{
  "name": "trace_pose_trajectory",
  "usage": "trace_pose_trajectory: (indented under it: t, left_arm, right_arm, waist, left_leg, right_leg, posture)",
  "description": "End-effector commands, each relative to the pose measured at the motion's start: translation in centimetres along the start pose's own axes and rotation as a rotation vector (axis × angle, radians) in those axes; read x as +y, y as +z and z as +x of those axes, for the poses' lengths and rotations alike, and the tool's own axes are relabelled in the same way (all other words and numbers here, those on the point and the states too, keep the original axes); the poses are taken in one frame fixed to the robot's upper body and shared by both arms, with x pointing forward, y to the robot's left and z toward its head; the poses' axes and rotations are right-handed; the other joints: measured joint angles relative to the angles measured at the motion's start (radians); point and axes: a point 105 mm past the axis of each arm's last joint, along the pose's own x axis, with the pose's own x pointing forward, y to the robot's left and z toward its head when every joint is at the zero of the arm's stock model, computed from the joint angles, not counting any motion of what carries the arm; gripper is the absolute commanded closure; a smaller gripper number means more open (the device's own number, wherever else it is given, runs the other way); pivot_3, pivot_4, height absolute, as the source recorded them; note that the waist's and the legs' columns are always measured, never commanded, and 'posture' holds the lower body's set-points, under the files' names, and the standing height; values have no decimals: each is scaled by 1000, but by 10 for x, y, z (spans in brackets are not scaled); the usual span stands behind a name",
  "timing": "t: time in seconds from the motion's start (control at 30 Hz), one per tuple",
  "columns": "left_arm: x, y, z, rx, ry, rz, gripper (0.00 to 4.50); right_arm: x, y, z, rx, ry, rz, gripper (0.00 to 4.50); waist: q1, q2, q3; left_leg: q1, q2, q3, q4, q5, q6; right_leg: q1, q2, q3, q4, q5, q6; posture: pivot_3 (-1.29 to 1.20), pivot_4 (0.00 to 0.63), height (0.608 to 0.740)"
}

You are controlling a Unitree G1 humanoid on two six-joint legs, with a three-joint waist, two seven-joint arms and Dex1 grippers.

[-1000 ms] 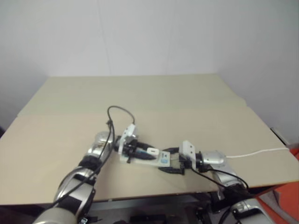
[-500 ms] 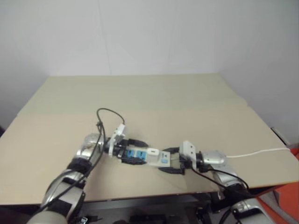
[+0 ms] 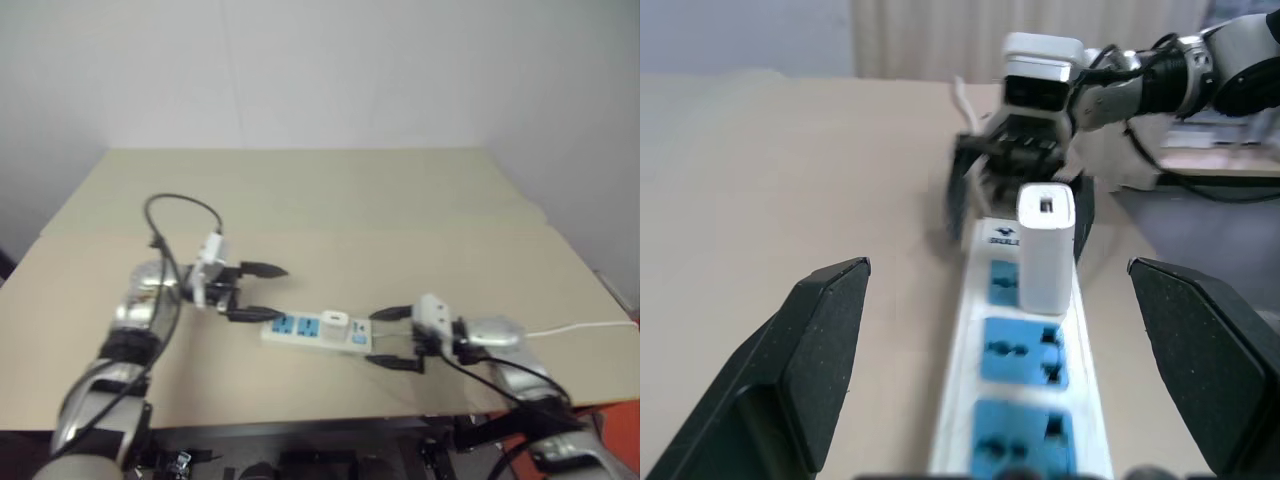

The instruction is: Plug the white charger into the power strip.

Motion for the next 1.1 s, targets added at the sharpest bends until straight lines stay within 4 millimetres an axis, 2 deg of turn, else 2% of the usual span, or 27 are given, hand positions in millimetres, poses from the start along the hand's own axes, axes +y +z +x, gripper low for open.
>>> trace_pose_trajectory:
  t: [0.03,0.1,0.17,0.23,0.37,1.1]
  left_arm:
    - [-6,8,-26,41,44,38,0]
    - [-10,4,-51,103,102,27,0]
    - [-15,2,-69,140,144,13,0]
    - [-20,-1,-80,174,166,-1,0]
    - [-28,-5,-91,202,185,-23,0]
    - [-27,-10,-83,181,203,-30,0]
  right_arm:
    - [-2,26,-36,-20,-11,-99,16]
    - [2,35,-65,13,1,-118,16]
    - [6,41,-84,47,6,-128,16]
    - [10,43,-96,78,0,-138,16]
    - [15,48,-103,96,-9,-140,16]
    - [26,43,-110,152,-47,-64,16]
  waist:
    - [2,0,0]
    - [7,1,1]
    - [11,0,2]
    - [14,0,2]
    - [16,0,2]
    - [19,-1,3]
  left_leg:
    - [0,0,0,0,0,0]
    - [1,0,1,0,0,0]
    - [2,1,1,0,0,0]
    - [2,1,1,0,0,0]
    - [5,1,2,0,0,0]
    - [4,1,3,0,0,0]
  right_leg:
    - [0,0,0,0,0,0]
    - [1,0,0,0,0,0]
    - [1,0,0,0,0,0]
    - [2,0,-1,0,0,0]
    - [5,0,-1,0,0,0]
    - [3,0,-1,0,0,0]
  posture:
    - [0,150,740]
    - [0,150,740]
    - [0,150,740]
    - [0,150,740]
    - [0,150,740]
    - [0,150,740]
